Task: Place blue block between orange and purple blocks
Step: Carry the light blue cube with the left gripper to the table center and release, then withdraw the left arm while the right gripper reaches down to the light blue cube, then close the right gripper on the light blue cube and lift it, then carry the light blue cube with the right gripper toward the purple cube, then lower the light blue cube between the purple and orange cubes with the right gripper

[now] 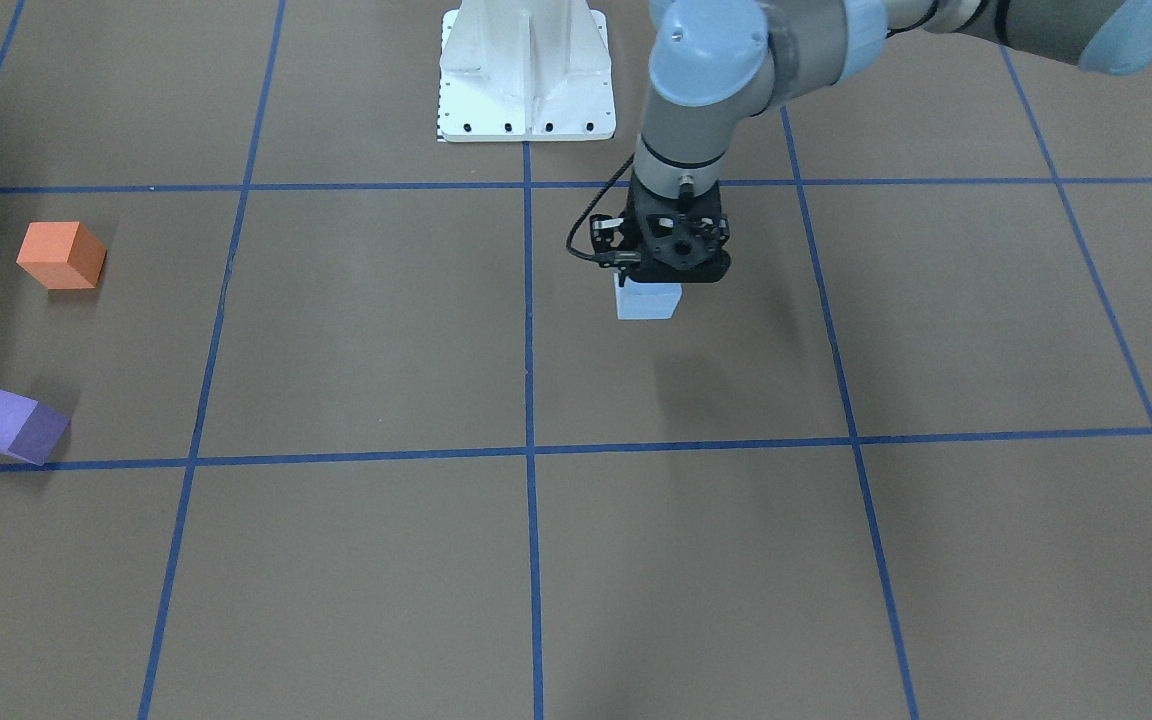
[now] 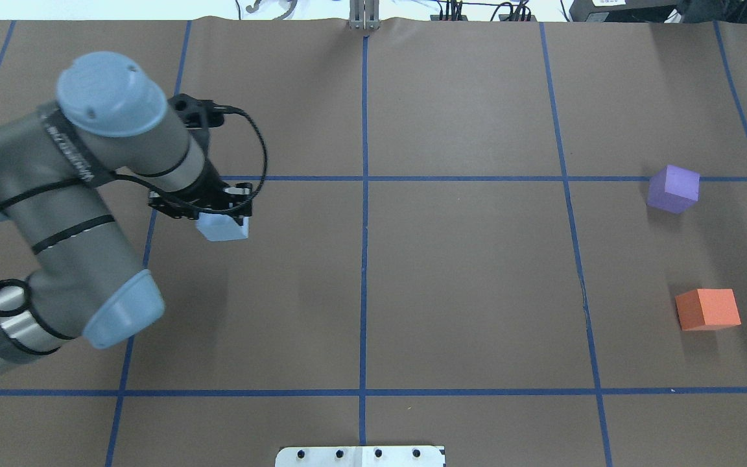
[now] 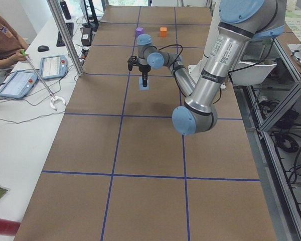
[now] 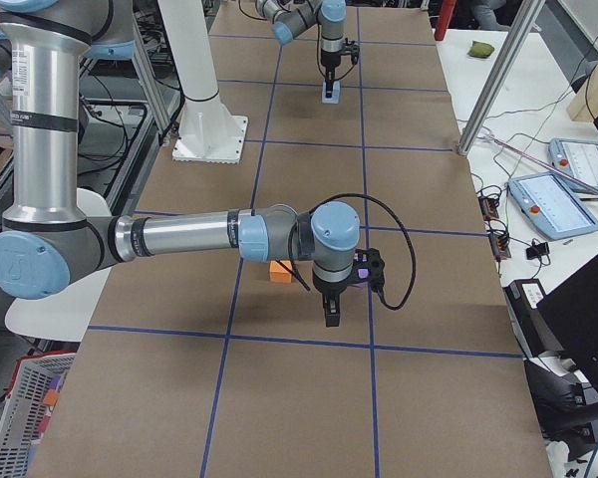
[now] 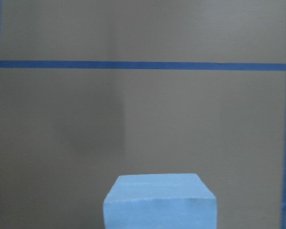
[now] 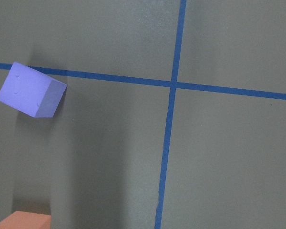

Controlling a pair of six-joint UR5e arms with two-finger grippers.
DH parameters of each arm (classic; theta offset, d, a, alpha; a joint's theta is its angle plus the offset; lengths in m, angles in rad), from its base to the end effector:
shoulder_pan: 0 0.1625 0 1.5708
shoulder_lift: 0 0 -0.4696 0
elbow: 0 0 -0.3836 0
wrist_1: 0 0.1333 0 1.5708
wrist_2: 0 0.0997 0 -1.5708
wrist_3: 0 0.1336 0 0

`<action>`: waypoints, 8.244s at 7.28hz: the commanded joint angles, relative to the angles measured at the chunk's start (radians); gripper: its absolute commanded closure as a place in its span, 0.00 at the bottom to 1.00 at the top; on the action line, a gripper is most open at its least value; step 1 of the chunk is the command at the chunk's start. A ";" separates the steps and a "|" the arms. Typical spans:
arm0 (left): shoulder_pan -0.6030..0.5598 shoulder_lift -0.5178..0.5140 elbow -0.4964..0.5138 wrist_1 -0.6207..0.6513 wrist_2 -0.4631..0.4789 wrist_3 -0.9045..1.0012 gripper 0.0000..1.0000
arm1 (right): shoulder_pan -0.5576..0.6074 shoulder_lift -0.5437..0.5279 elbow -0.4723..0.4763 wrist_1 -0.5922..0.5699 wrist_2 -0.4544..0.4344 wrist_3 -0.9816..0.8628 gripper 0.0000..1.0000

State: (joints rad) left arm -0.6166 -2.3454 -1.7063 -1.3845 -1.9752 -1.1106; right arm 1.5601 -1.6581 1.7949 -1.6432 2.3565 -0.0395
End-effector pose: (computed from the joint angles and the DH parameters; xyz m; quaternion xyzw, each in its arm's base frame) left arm 0.5406 -0.4822 0.2212 0.0166 0.3941 -0.0007 0.9189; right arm 0.0340 -0.4450 0.6658 0.0352 -0.3822 -0.0355 0.9227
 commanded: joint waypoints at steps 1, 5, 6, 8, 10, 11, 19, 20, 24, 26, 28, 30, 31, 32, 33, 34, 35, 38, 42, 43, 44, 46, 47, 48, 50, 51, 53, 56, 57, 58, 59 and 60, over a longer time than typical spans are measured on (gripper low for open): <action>0.046 -0.190 0.251 -0.080 0.051 -0.018 1.00 | 0.000 0.004 0.001 0.000 0.026 0.042 0.00; 0.084 -0.216 0.460 -0.263 0.081 -0.015 1.00 | 0.000 0.023 0.027 0.000 0.089 0.096 0.00; 0.087 -0.216 0.471 -0.278 0.079 -0.014 0.75 | 0.000 0.031 0.050 -0.003 0.090 0.136 0.00; 0.096 -0.216 0.470 -0.274 0.081 -0.021 0.00 | 0.000 0.047 0.083 -0.013 0.090 0.154 0.00; 0.089 -0.216 0.453 -0.268 0.079 -0.018 0.00 | -0.009 0.090 0.115 -0.023 0.090 0.242 0.00; 0.062 -0.216 0.407 -0.246 0.069 -0.014 0.00 | -0.032 0.122 0.154 -0.083 0.087 0.253 0.00; -0.433 0.421 -0.266 0.039 -0.164 0.609 0.00 | -0.777 0.766 0.237 -0.414 -0.289 1.033 0.00; -0.536 0.476 -0.257 0.039 -0.192 0.732 0.00 | -0.817 0.788 0.171 -0.335 -0.304 1.062 0.00; -0.834 0.624 -0.065 -0.117 -0.180 0.925 0.00 | -0.984 0.901 -0.159 -0.058 -0.434 1.193 0.00; -0.871 0.635 0.026 -0.226 -0.180 1.036 0.00 | -1.011 0.945 -0.308 0.067 -0.453 1.227 0.00; -0.894 0.634 0.088 -0.248 -0.175 1.173 0.00 | -1.026 0.981 -0.402 0.111 -0.477 1.225 0.00; -0.896 0.634 0.088 -0.248 -0.175 1.177 0.00 | -1.028 0.988 -0.457 0.152 -0.490 1.224 0.00; -0.896 0.634 0.088 -0.248 -0.177 1.177 0.00 | -1.031 0.986 -0.489 0.183 -0.493 1.224 0.00; -0.896 0.634 0.088 -0.248 -0.177 1.177 0.00 | -1.035 0.986 -0.509 0.183 -0.493 1.222 0.00; -0.896 0.634 0.088 -0.248 -0.177 1.178 0.00 | -1.035 0.988 -0.517 0.184 -0.494 1.230 0.32; -0.896 0.634 0.085 -0.248 -0.177 1.178 0.00 | -1.035 0.986 -0.517 0.184 -0.494 1.251 0.99; -0.896 0.632 0.085 -0.248 -0.177 1.177 0.00 | -1.035 0.986 -0.506 0.184 -0.494 1.254 1.00; -0.896 0.626 0.080 -0.248 -0.177 1.177 0.00 | -0.981 0.960 -0.262 -0.041 -0.473 1.239 1.00; -0.896 0.635 0.067 -0.248 -0.188 1.178 0.00 | -0.745 0.578 0.298 -0.285 -0.358 0.959 1.00; -0.896 0.635 0.071 -0.248 -0.185 1.180 0.00 | -0.683 0.437 0.348 -0.273 -0.330 0.855 1.00; -0.896 0.637 0.062 -0.248 -0.183 1.180 0.00 | -0.598 0.349 0.356 -0.239 -0.277 0.763 1.00; -0.896 0.637 0.062 -0.245 -0.180 1.178 0.00 | -0.528 0.148 0.316 -0.019 -0.250 0.670 1.00; -0.894 0.637 0.062 -0.243 -0.179 1.177 0.00 | -0.526 0.086 0.276 0.067 -0.250 0.667 1.00; -0.894 0.637 0.065 -0.241 -0.177 1.177 0.00 | -0.523 0.066 0.199 0.171 -0.249 0.664 1.00; -0.894 0.635 0.060 -0.241 -0.175 1.177 0.00 | -0.525 0.055 0.047 0.279 -0.237 0.667 1.00; -0.894 0.635 0.059 -0.241 -0.175 1.177 0.00 | -0.525 0.054 0.011 0.289 -0.224 0.668 1.00; -0.894 0.635 0.059 -0.241 -0.174 1.174 0.00 | -0.528 0.047 -0.037 0.289 -0.200 0.673 1.00; -0.893 0.635 0.060 -0.241 -0.172 1.174 0.00 | -0.561 0.063 -0.068 0.287 -0.195 0.676 1.00; -0.893 0.635 0.062 -0.241 -0.172 1.174 0.00 | -0.581 0.064 -0.072 0.287 -0.195 0.676 1.00; -0.891 0.635 0.063 -0.241 -0.172 1.174 0.00 | -0.595 0.069 -0.072 0.287 -0.195 0.676 1.00; -0.891 0.635 0.063 -0.241 -0.172 1.174 0.00 | -0.606 0.072 -0.072 0.289 -0.195 0.676 1.00; -0.891 0.635 0.063 -0.241 -0.171 1.174 0.00 | -0.614 0.099 -0.089 0.289 -0.195 0.679 1.00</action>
State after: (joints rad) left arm -1.5082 -1.7104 -1.6434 -1.6260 -2.1472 0.0629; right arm 0.9591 -1.5818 1.7193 -1.3551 2.1614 0.6373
